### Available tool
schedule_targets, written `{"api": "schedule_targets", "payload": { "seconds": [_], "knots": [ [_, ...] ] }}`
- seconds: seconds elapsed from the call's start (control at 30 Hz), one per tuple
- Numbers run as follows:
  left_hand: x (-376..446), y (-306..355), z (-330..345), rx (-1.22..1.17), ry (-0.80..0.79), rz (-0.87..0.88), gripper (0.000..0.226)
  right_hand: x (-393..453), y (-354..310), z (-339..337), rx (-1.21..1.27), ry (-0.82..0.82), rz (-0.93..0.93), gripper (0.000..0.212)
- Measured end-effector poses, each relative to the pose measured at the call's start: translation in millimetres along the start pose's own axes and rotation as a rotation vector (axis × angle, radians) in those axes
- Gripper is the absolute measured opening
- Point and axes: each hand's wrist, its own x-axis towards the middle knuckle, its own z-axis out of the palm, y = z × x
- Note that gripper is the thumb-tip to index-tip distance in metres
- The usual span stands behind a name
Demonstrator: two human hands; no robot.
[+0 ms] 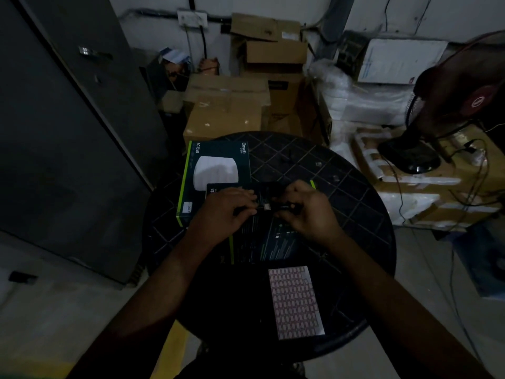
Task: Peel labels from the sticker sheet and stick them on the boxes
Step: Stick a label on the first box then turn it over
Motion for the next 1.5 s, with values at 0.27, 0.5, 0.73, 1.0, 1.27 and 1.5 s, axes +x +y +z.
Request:
{"api": "schedule_targets", "payload": {
  "seconds": [0.27,0.5,0.73,1.0,1.27,1.5],
  "knots": [
    [-4,5,4,-0.024,0.044,-0.033,0.012,-5,-4,-3,0.110,0.003,-0.032,0.019],
    [-9,5,6,-0.023,0.069,-0.051,0.013,5,-15,3,0.018,0.022,0.021,0.011],
    [-7,5,6,-0.040,0.069,-0.069,0.021,8,-14,3,-0.009,-0.010,-0.006,0.021],
    [-7,6,6,-0.021,0.066,-0.064,0.025,0,-6,13,-0.151,0.083,-0.167,0.017],
    [-9,6,6,-0.033,0.054,-0.064,0.023,-5,-4,10,0.048,0.134,-0.049,0.038],
    [-10,3,8,-0.023,0.049,-0.073,0.023,-5,-9,13,-0.179,0.069,-0.181,0.010]
  ]
}}
